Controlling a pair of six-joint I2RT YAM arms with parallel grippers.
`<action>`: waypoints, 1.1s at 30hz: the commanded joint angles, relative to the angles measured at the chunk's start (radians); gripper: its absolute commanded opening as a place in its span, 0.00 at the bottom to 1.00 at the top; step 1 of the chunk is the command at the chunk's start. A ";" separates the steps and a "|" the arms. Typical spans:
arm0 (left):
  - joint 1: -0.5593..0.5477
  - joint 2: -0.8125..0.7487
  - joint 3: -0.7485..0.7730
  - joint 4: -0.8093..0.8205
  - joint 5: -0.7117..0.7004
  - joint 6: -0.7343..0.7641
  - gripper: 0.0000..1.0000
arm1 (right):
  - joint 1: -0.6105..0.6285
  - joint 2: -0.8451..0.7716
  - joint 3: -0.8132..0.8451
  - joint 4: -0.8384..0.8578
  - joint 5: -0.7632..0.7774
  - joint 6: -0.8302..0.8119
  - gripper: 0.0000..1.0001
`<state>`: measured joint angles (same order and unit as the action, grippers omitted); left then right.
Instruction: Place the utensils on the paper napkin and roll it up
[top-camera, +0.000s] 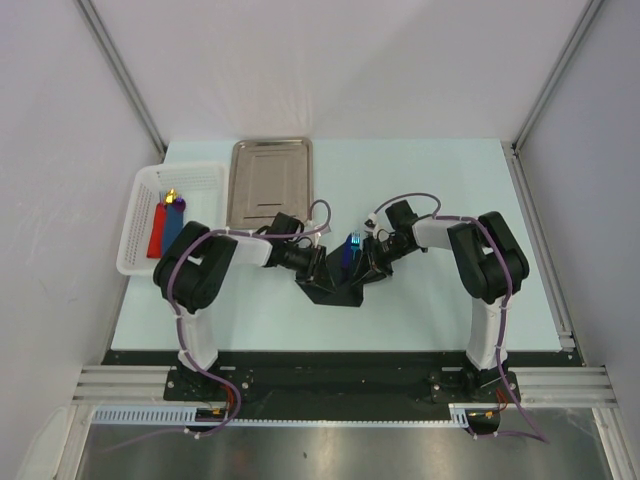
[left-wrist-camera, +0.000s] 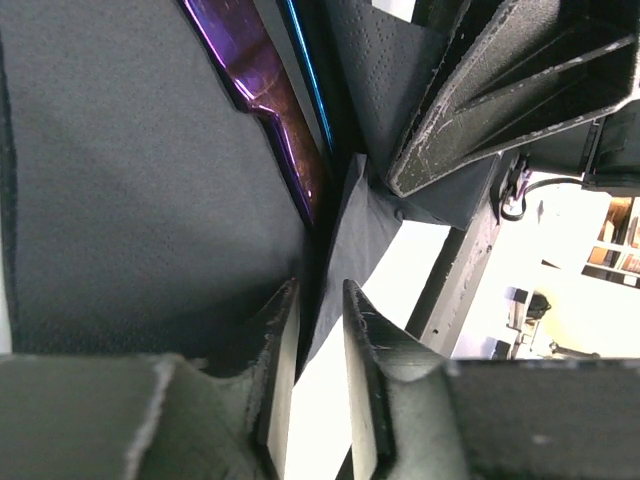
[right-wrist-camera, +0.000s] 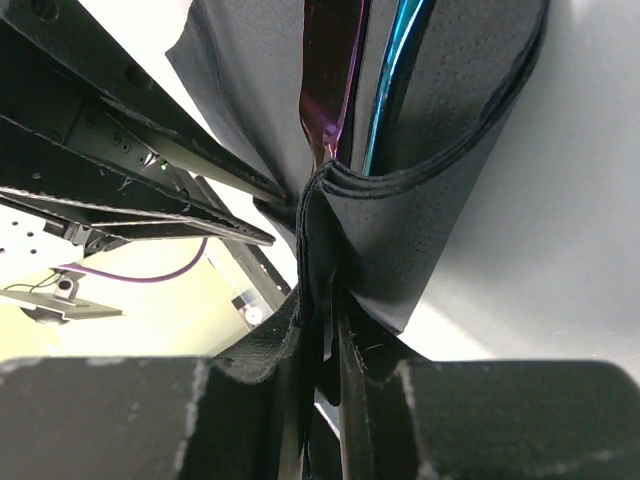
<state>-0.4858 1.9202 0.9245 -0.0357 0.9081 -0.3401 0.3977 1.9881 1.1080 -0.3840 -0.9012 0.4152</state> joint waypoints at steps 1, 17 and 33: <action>-0.020 0.019 0.037 0.019 -0.009 0.007 0.25 | 0.009 -0.009 0.036 0.011 0.005 0.007 0.19; -0.033 0.046 0.056 0.005 -0.060 -0.023 0.00 | 0.038 -0.018 0.058 0.030 0.010 0.048 0.14; -0.033 0.056 0.065 -0.001 -0.058 -0.019 0.00 | 0.064 0.046 0.082 0.123 -0.011 0.157 0.11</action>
<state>-0.5159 1.9579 0.9600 -0.0402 0.8856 -0.3664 0.4496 1.9957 1.1461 -0.3180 -0.8951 0.5194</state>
